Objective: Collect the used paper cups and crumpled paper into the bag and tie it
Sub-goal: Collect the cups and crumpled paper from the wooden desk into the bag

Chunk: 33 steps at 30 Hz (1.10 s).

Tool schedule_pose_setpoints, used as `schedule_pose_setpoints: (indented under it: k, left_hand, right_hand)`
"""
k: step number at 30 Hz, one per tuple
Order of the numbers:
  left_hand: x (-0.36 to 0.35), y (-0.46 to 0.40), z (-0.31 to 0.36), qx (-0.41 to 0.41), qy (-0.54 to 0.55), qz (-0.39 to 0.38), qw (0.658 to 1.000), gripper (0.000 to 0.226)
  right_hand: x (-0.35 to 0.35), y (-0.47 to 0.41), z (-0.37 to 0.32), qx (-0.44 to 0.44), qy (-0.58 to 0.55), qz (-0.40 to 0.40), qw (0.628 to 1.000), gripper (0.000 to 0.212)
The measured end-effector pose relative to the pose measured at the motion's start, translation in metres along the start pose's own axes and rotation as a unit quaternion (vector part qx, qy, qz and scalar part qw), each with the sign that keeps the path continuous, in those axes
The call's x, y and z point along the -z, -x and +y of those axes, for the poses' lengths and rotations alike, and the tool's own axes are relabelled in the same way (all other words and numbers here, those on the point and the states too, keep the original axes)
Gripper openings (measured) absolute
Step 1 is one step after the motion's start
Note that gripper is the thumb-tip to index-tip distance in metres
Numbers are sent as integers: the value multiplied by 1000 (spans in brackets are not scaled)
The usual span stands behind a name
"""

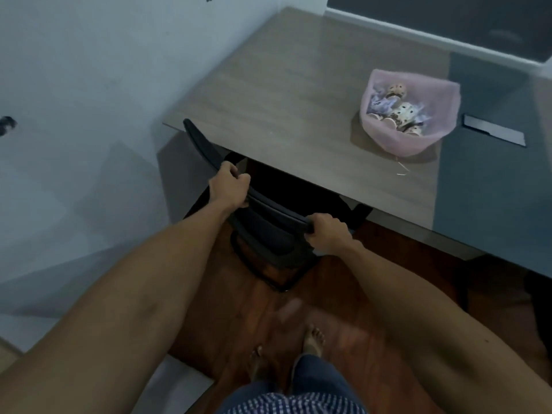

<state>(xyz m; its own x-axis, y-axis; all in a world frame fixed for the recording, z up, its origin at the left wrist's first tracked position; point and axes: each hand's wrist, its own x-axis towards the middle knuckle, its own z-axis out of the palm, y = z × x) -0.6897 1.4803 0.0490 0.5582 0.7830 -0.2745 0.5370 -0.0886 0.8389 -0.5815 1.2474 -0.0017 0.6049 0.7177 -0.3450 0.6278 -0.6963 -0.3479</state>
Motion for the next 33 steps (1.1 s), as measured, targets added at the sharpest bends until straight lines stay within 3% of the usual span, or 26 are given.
schedule_pose_setpoints:
  k: [7, 11, 19, 24, 27, 30, 33]
  left_hand:
    - [-56, -3, 28, 24, 68, -23, 997, 23]
    - [-70, -15, 37, 23, 77, -5, 997, 22]
    - [-97, -36, 46, 14, 77, 10, 997, 19]
    - [-111, -46, 46, 13, 60, 70, 996, 26]
    - [-115, -49, 50, 22, 21, 88, 996, 26]
    - [-110, -48, 56, 29, -31, 51, 998, 21]
    - [-93, -44, 62, 7, -180, 7, 984, 26]
  right_hand:
    - [19, -12, 60, -164, -104, 125, 973, 16]
    - [29, -25, 86, -219, -141, 154, 953, 19]
    - [54, -40, 124, -225, -161, 184, 943, 27]
    - [58, -44, 129, -204, -150, 169, 953, 23]
    - [59, -44, 130, -198, -147, 169, 954, 23]
    - [60, -42, 128, -197, -138, 165, 957, 20]
    - [65, -35, 128, -199, -104, 135, 965, 20]
